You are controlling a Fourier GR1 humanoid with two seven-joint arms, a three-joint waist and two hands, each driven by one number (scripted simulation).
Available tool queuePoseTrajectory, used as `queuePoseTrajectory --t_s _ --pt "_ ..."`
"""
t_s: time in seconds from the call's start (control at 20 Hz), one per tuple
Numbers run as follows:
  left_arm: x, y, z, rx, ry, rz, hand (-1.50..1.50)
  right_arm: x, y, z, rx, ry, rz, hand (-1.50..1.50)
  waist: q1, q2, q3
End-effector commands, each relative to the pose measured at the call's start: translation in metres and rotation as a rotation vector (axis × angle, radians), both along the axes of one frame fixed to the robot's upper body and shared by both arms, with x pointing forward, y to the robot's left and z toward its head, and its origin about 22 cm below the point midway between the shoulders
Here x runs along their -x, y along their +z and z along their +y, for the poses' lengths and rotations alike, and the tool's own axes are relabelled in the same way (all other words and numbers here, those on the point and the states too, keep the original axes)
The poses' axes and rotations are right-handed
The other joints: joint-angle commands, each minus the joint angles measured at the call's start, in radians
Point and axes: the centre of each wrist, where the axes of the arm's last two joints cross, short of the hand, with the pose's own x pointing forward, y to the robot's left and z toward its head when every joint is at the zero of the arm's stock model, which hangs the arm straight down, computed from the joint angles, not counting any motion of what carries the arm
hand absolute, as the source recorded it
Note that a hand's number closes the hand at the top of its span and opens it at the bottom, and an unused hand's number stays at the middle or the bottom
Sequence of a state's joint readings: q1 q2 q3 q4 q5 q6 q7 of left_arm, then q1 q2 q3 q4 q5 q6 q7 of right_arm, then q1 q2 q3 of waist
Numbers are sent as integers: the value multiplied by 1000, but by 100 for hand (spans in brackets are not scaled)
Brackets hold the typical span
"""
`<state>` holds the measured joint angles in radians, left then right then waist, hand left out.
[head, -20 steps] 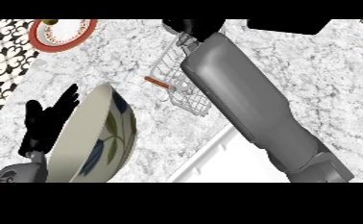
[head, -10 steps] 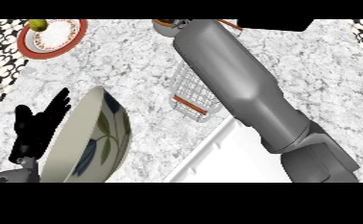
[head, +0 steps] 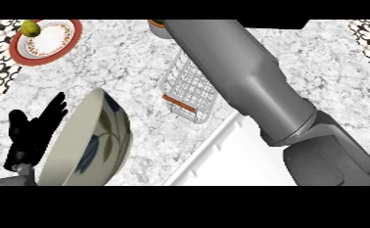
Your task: Pick the cupcake from the tray and place it in the tiered basket
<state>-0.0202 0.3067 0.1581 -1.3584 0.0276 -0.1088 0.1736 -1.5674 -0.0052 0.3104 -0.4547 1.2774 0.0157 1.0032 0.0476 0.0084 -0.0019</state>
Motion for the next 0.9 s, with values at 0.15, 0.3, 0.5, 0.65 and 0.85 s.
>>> queuePoseTrajectory --t_s 0.15,0.3,0.5,0.65,0.85 --pt "-7 6 9 -5 9 -4 0 -9 -2 -5 8 -43 144 150 -16 0 1" --pt "0 5 4 9 -9 3 0 -9 -5 -9 -135 -174 215 150 9 -4 0" --pt "-1 -3 -3 12 3 8 0 -19 -12 -20 -199 -296 401 -150 -4 -5 0" --pt "0 0 -5 5 12 -2 0 -26 -49 -38 -246 -377 400 -150 -19 -5 1" --pt "14 -6 9 23 17 12 0 -22 -29 -30 -351 -332 297 -150 -18 -5 1"
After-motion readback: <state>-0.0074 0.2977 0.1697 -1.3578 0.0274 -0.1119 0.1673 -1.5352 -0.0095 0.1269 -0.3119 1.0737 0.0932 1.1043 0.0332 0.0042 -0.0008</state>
